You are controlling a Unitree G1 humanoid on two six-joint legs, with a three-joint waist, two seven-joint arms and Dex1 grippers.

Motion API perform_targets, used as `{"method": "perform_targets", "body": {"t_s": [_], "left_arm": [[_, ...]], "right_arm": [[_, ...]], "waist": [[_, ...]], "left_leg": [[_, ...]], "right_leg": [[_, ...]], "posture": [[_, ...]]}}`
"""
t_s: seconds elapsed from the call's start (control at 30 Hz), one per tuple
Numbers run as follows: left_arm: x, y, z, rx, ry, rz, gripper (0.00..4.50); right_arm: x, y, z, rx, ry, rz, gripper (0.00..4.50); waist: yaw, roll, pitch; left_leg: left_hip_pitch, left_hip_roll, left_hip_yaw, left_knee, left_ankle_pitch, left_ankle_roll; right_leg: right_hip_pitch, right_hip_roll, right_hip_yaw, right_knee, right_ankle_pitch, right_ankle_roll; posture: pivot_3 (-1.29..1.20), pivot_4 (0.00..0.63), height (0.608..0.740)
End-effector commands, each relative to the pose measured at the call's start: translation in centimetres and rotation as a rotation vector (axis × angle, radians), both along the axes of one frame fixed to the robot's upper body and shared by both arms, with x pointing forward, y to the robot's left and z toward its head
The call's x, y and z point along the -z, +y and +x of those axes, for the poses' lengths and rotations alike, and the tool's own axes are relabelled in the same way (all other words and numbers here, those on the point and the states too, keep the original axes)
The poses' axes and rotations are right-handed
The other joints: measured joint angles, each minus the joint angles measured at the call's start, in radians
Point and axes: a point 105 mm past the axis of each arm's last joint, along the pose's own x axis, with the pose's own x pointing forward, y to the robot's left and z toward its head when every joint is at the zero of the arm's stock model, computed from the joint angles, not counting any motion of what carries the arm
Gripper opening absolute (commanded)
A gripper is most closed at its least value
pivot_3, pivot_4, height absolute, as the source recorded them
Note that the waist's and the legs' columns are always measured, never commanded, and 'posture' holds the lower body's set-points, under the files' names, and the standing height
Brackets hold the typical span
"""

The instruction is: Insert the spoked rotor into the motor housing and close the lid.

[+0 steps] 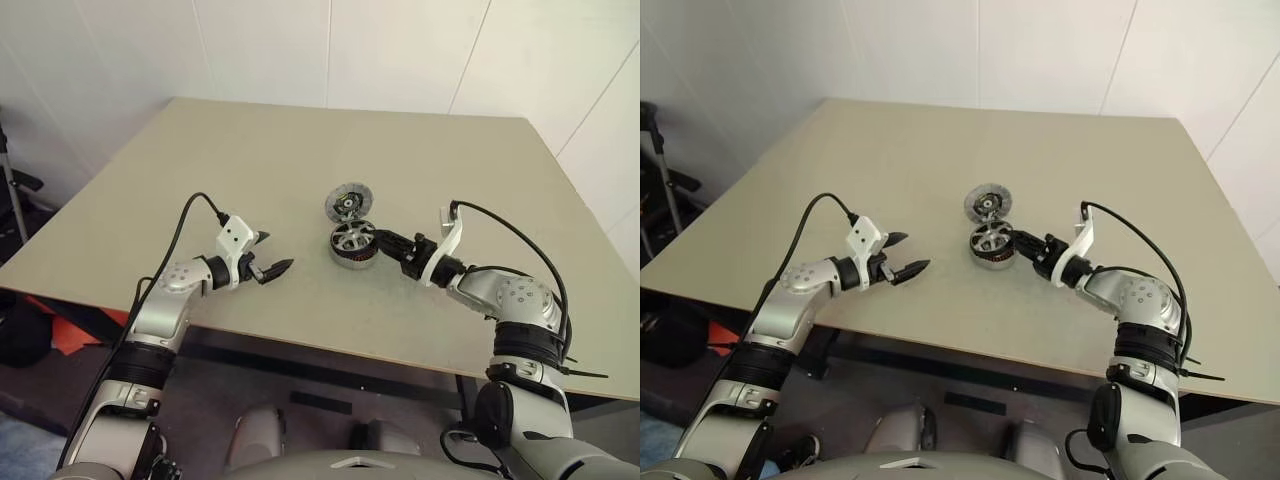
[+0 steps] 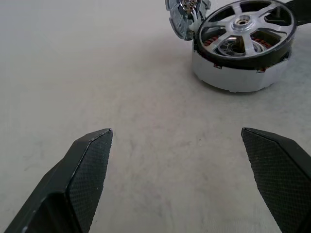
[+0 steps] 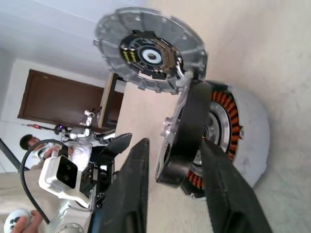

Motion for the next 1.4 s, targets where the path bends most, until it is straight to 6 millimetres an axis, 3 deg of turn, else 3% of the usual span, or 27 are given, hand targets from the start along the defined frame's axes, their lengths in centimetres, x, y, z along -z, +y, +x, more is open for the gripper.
{"method": "perform_targets", "body": {"t_s": [0.03,0.13,0.23,0.43,0.57,0.67,0.83,1.17,1.27,1.4], "left_arm": [[-1.4,-0.2,0.3,0.009,-0.054,-0.004,4.50],[-1.4,-0.2,0.3,0.009,-0.054,-0.004,4.50],[-1.4,-0.2,0.2,0.009,-0.053,-0.003,4.50],[-1.4,-0.3,0.3,0.011,-0.054,-0.004,4.50],[-1.6,-0.6,0.4,0.018,-0.057,-0.006,4.50],[-1.6,-0.6,0.4,0.018,-0.059,-0.005,4.50],[-1.5,-0.4,0.3,0.012,-0.059,-0.002,4.50],[-1.3,0.0,0.1,-0.005,-0.054,0.000,4.50],[-1.2,0.0,0.1,-0.006,-0.053,0.000,4.50],[-1.4,-0.1,0.3,-0.009,-0.062,0.001,4.50]], "right_arm": [[-0.9,0.0,0.5,0.002,-0.074,-0.121,2.91],[-2.4,0.1,0.5,-0.013,-0.139,-0.022,2.91],[-3.2,-0.6,0.8,0.022,-0.235,-0.088,2.91],[-4.5,-0.6,1.3,0.039,-0.467,-0.344,2.91],[-2.4,0.1,1.8,-0.051,-0.550,-0.645,2.91],[-1.2,0.7,2.0,-0.112,-0.589,-0.757,1.98],[-1.8,2.7,2.1,-0.150,-0.652,-0.728,0.31],[-4.4,4.7,3.1,-0.137,-0.725,-0.673,0.15],[-2.9,5.7,3.4,-0.159,-0.676,-0.661,0.15],[1.9,5.9,3.6,-0.170,-0.525,-0.702,0.15]], "waist": [[-0.001,0.000,0.000],[-0.001,0.000,0.000],[0.000,0.000,0.000],[-0.001,0.000,0.000],[-0.007,0.000,0.000],[-0.013,0.000,0.000],[-0.024,0.000,0.000],[-0.026,0.000,0.000],[-0.027,0.000,0.000],[-0.028,-0.001,0.000]], "left_leg": [[0.000,0.000,0.000,0.000,0.000,0.000],[0.000,0.000,0.000,0.000,0.000,0.000],[0.000,0.000,0.000,0.000,0.000,0.000],[0.000,0.000,0.000,0.000,0.000,0.000],[0.000,0.000,0.000,0.000,0.000,0.000],[0.000,0.000,0.000,0.000,0.000,0.000],[-0.001,0.000,0.000,0.001,-0.002,0.003],[-0.001,0.000,0.000,0.001,-0.002,0.004],[-0.001,0.000,0.000,0.001,-0.002,0.004],[0.000,0.000,0.000,0.001,-0.002,0.004]], "right_leg": [[0.000,0.000,0.000,0.000,0.000,0.000],[0.000,0.000,0.000,0.000,0.000,0.000],[0.000,0.000,0.000,0.000,0.000,0.000],[0.000,0.000,0.000,0.000,0.000,0.000],[0.000,0.000,0.000,0.000,0.000,0.000],[0.001,0.000,0.000,0.000,0.000,0.000],[0.000,0.000,0.000,0.000,0.003,-0.004],[0.000,0.000,0.000,0.000,0.003,-0.006],[0.000,0.000,0.000,0.000,0.004,-0.006],[0.001,0.000,0.000,0.000,0.004,-0.007]], "posture": [[0.00,0.000,0.740],[0.00,0.000,0.740],[0.00,0.000,0.740],[0.00,0.000,0.740],[0.00,0.000,0.740],[0.00,0.000,0.740],[0.00,0.000,0.740],[0.00,0.000,0.740],[0.00,0.000,0.740],[0.00,0.000,0.740]]}}
